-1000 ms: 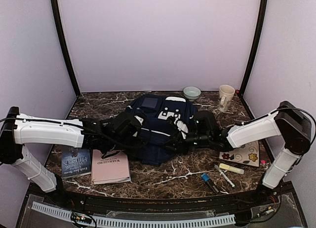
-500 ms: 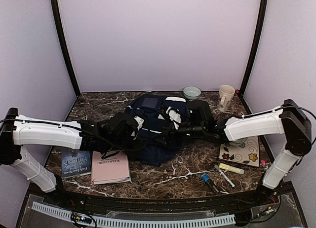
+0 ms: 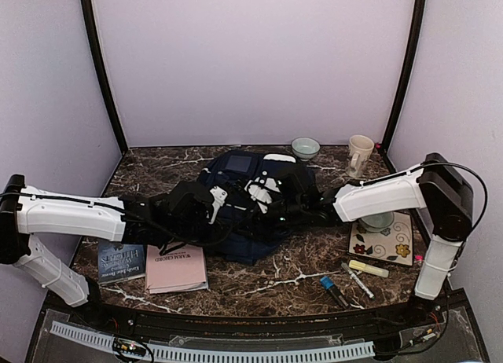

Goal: Pack the student bag
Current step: Unzip the largest pocket of the student bag.

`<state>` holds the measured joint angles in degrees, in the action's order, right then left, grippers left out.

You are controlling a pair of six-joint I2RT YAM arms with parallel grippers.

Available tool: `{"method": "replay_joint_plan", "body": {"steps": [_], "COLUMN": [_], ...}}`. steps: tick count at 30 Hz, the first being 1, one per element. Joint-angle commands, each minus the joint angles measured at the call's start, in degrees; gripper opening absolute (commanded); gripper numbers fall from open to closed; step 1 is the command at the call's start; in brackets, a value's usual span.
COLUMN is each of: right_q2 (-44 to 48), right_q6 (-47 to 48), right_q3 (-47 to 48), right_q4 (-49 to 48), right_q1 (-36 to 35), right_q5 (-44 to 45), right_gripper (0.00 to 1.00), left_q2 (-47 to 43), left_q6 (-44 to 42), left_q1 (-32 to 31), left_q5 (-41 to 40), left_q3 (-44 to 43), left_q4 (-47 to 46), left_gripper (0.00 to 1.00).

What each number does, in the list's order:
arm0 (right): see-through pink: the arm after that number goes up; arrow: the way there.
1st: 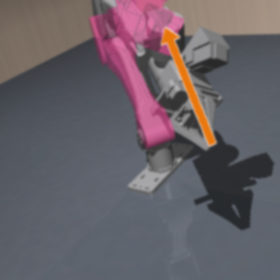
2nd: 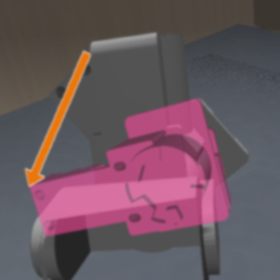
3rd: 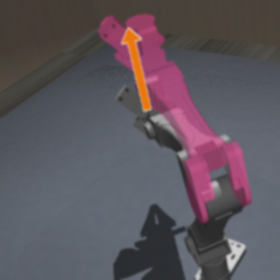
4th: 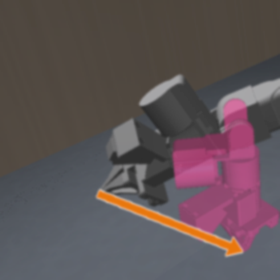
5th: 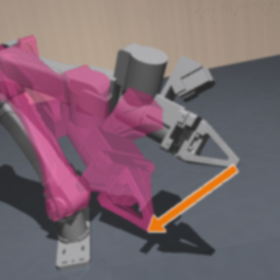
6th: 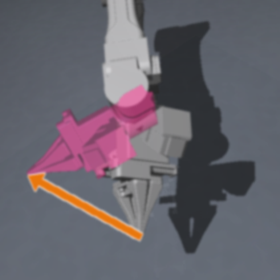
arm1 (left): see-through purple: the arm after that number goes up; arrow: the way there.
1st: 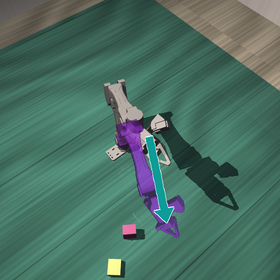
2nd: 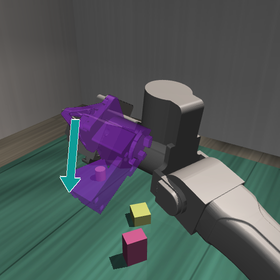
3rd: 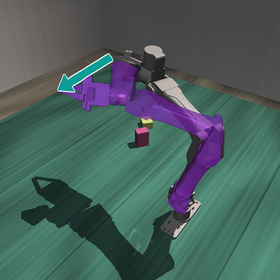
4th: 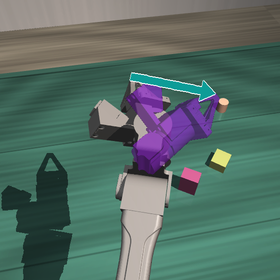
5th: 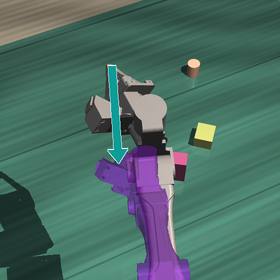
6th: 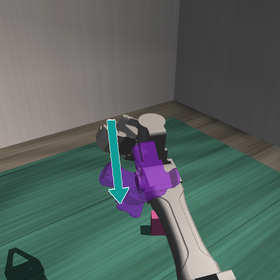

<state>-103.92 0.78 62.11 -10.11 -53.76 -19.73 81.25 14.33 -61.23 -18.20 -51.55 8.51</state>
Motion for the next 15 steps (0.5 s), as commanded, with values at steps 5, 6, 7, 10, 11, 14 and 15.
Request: {"method": "replay_joint_plan", "body": {"steps": [5, 6, 7, 10, 11, 14, 15], "right_q2": [-1.8, -1.6, -1.3, 0.2, 0.9, 3.2, 4.1], "right_q6": [-0.3, -0.5, -0.7, -1.2, -1.5, -2.5, -2.9], "right_q3": [1.6, 1.2, 0.7, -1.2, -2.1, -4.9, -5.9], "right_q4": [-0.4, -0.6, -0.9, -1.7, -1.8, -2.0, -2.2], "right_q1": [-1.2, -1.2, -1.3, -1.4, -1.4, -1.3, -1.3], "right_q5": [-0.9, -1.0, -1.1, -1.2, -0.4, 3.2, 4.4], "right_gripper": [0.27, 0.21, 0.15, 0.06, 0.04, 0.00, 0.00], "left_q2": [-3.4, -3.6, -3.7, -4.0, -4.1, -3.7, -3.5], "left_q6": [-1.0, -0.8, -0.7, -0.2, -0.1, 0.9, 1.1], "left_q1": [0.2, 0.2, 0.2, 0.2, 0.2, 0.2, 0.2], "left_q5": [1.3, 1.1, 0.8, -0.8, -1.4, -4.1, -5.1], "left_q3": [1.5, 1.5, 1.6, 1.6, 1.6, 1.3, 1.2], "left_q4": [-3.6, -3.5, -3.2, -2.6, -2.2, -0.7, 0.0], "left_gripper": [0.00, 0.00, 0.00, 0.00, 0.00, 0.00, 0.00]}}
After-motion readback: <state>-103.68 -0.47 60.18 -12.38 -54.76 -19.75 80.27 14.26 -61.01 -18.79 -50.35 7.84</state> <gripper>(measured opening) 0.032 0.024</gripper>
